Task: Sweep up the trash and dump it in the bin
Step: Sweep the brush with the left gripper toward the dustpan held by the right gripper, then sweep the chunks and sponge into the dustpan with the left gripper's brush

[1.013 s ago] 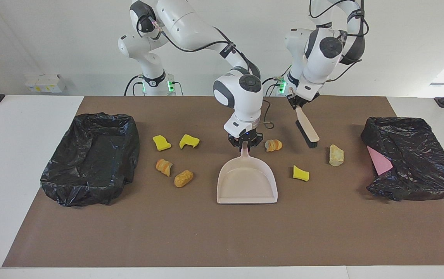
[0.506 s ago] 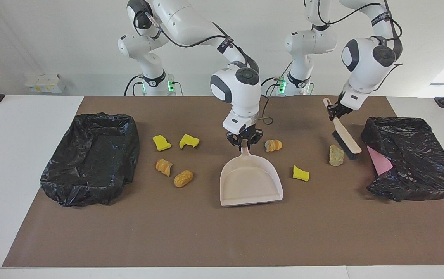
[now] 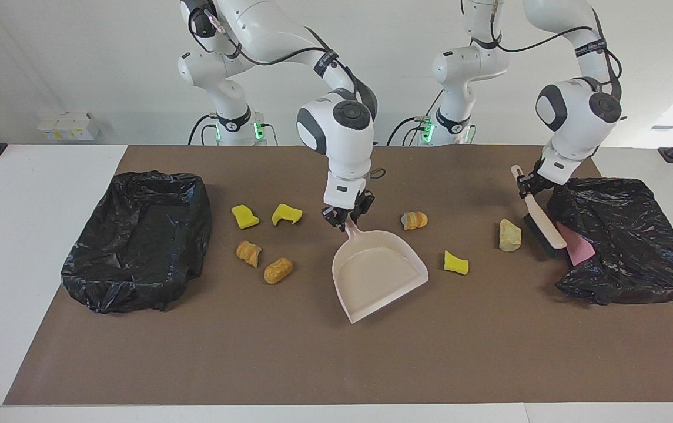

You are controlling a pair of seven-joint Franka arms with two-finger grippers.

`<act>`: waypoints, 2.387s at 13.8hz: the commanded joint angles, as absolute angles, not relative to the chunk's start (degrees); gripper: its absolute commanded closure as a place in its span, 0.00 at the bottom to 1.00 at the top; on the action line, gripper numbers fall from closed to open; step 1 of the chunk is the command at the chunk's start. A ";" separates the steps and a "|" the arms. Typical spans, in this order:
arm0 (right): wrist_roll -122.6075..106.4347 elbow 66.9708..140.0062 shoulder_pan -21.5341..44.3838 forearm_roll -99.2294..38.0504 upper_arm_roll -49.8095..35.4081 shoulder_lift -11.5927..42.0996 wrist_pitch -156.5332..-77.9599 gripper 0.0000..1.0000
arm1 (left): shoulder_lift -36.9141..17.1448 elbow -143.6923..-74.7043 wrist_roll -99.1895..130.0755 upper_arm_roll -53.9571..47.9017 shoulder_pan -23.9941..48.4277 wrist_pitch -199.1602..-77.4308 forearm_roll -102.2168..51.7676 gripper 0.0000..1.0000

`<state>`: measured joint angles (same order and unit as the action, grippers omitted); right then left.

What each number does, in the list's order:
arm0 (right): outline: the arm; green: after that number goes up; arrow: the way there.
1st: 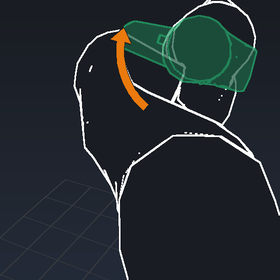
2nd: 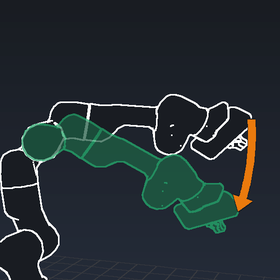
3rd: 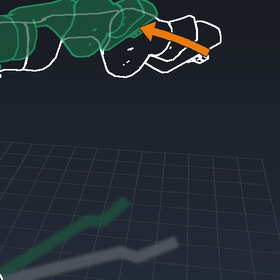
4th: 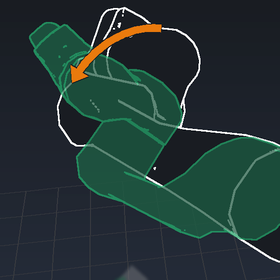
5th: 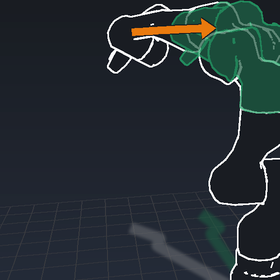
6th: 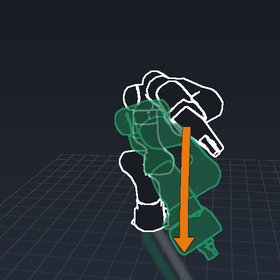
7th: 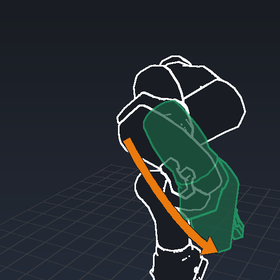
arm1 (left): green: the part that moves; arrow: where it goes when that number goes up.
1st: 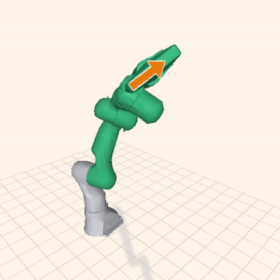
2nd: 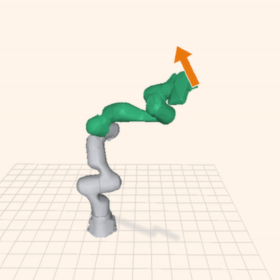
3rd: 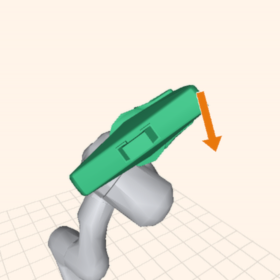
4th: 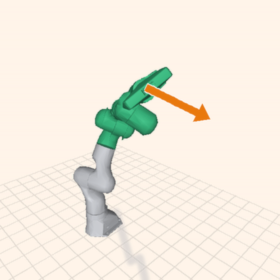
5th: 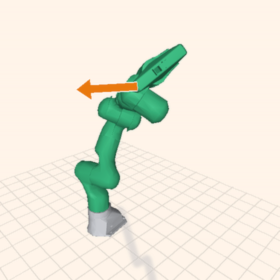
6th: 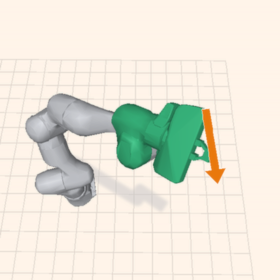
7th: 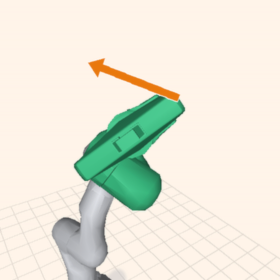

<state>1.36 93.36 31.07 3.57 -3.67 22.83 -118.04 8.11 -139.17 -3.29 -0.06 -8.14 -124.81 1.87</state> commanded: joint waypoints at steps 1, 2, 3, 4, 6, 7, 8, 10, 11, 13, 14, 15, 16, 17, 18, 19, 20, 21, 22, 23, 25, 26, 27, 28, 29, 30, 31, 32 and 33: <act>-14.44 95.71 28.40 5.44 -3.96 20.74 -117.16 1.00 | 6.34 -138.25 -2.82 -0.09 -2.66 -125.33 2.03 1.00; -18.42 95.89 28.04 5.71 -3.96 20.74 -116.90 1.00 | 5.72 -138.25 -3.33 -0.09 -1.33 -125.94 1.33 1.00; -20.54 96.24 28.04 5.97 -3.96 20.66 -116.20 1.00 | 4.93 -137.90 -3.77 -0.17 0.51 -126.47 1.06 1.00; -23.87 96.41 28.12 6.93 -3.96 20.39 -115.32 1.00 | 4.66 -137.20 -4.39 -0.18 2.79 -126.21 0.71 1.00; -31.95 98.43 27.86 9.05 -3.96 19.34 -114.79 1.00 | 4.57 -137.20 -5.44 -0.18 6.92 -126.21 -1.05 1.00; -35.12 99.74 27.86 9.14 -3.96 18.73 -114.87 1.00 | 4.66 -137.20 -6.32 -0.18 8.68 -125.78 -1.49 1.00; -37.94 101.06 27.86 9.92 -3.96 18.02 -114.87 1.00 | 4.83 -137.20 -7.98 -0.26 10.53 -125.34 -1.58 1.00; -42.34 103.87 27.95 11.51 -3.96 16.44 -114.87 1.00 | 5.27 -137.37 -12.81 -0.26 13.61 -123.76 -1.93 1.00; -44.10 105.19 28.04 11.95 -3.96 15.74 -114.87 1.00 | 5.36 -137.46 -14.05 -0.35 14.41 -122.62 -2.63 1.00; -47.44 107.31 28.39 12.83 -4.04 14.51 -114.87 1.00 | 5.71 -137.37 -15.12 -0.26 16.43 -121.65 -4.56 1.00; -49.72 108.18 28.48 13.35 -3.96 14.24 -114.87 1.00 | 5.63 -136.94 -15.12 -0.26 16.52 -121.38 -5.79 1.00; -51.05 108.72 28.65 13.71 -4.04 14.15 -115.05 1.00 | 5.36 -136.32 -14.86 -0.09 16.18 -121.38 -5.97 1.00; -51.67 108.98 28.74 14.06 -4.04 14.15 -115.31 1.00 | 5.27 -135.54 -14.42 -0.09 15.82 -121.29 -6.24 1.00; -52.81 108.98 28.74 14.06 -4.04 14.06 -115.40 1.00 | 5.53 -134.57 -13.28 0.35 15.47 -120.51 -6.24 1.00; -54.39 109.07 28.74 14.06 -4.04 13.98 -115.57 1.00 | 5.71 -133.95 -10.23 0.35 14.69 -119.72 -6.24 1.00; -54.93 109.33 28.74 14.06 -4.04 14.06 -115.92 1.00 | 6.23 -133.95 -5.58 0.35 14.50 -119.45 -6.24 1.00; -54.93 109.42 28.91 14.06 -4.04 14.15 -116.19 1.00 | 6.50 -134.55 -1.45 0.35 14.50 -119.27 -6.24 1.00; -54.93 109.51 29.61 14.15 -4.04 14.41 -116.45 1.00 | 7.03 -134.91 1.81 0.35 14.50 -119.01 -6.24 1.00; -54.93 109.51 29.71 14.15 -4.04 14.41 -116.72 1.00 | 7.38 -135.35 5.33 0.35 14.85 -118.48 -6.24 1.00; -54.93 109.51 29.71 14.15 -4.13 14.41 -116.72 1.00 | 7.99 -136.31 8.58 0.26 15.29 -118.48 -6.24 1.00; -54.76 109.86 29.62 14.06 -4.13 14.33 -116.54 1.00 | 8.09 -138.42 11.94 -0.09 18.43 -119.35 -6.24 1.00; -54.49 110.21 29.71 14.06 -4.13 14.15 -116.46 1.00 | 8.00 -138.60 12.82 -0.09 19.85 -119.53 -6.33 1.00; -54.23 110.56 29.62 14.06 -4.13 14.06 -116.54 1.00 | 8.00 -138.69 13.09 -0.17 20.73 -119.62 -6.76 1.00; -54.14 110.57 29.62 14.06 -4.13 14.06 -116.54 1.00 | 8.09 -138.78 13.10 -0.18 22.83 -119.62 -9.55 1.00; -54.14 110.57 29.71 14.06 -4.13 14.06 -116.54 1.00 | 7.74 -138.78 12.92 -0.18 24.85 -120.05 -12.80 1.00; -54.14 110.57 29.62 14.06 -4.13 14.06 -116.54 1.00 | 7.21 -138.95 13.01 -0.18 26.53 -121.71 -14.92 1.00; -54.14 110.57 29.71 13.98 -4.13 14.06 -116.54 1.00 | 7.03 -139.13 13.01 -0.18 29.07 -123.38 -17.81 1.00; -54.14 110.57 29.71 13.97 -4.13 14.06 -116.54 1.00 | 7.03 -139.13 12.92 -0.18 31.01 -124.27 -21.41 1.00; -54.05 110.57 29.71 13.97 -4.13 14.06 -116.54 1.00 | 7.03 -139.13 12.83 -0.35 32.85 -126.02 -24.32 1.00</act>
